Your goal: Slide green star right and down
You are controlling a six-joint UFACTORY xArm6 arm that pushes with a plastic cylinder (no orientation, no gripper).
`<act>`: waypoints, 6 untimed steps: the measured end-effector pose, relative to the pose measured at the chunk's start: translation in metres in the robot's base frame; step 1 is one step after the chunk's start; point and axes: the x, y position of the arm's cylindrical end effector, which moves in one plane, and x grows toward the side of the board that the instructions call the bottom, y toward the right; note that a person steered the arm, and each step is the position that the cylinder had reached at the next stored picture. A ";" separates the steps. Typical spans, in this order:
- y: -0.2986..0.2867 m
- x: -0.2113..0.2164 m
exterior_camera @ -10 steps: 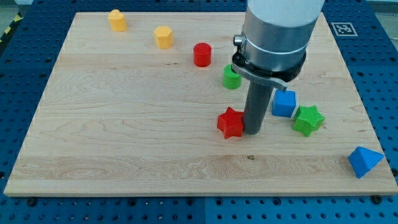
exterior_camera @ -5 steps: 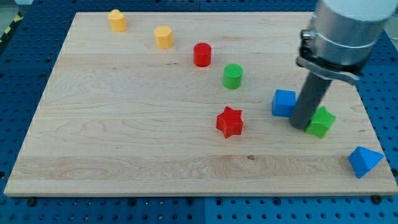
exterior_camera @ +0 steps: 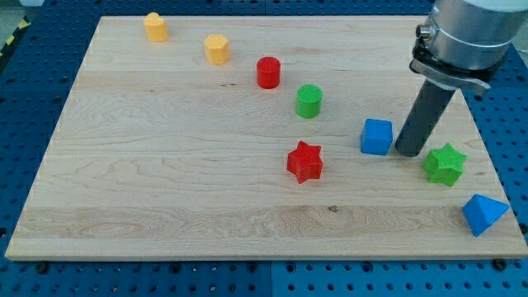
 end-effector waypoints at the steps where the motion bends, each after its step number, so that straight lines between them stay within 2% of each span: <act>1: 0.021 -0.013; 2: 0.040 -0.025; 3: 0.079 -0.015; 5: 0.081 0.033; 6: 0.069 0.010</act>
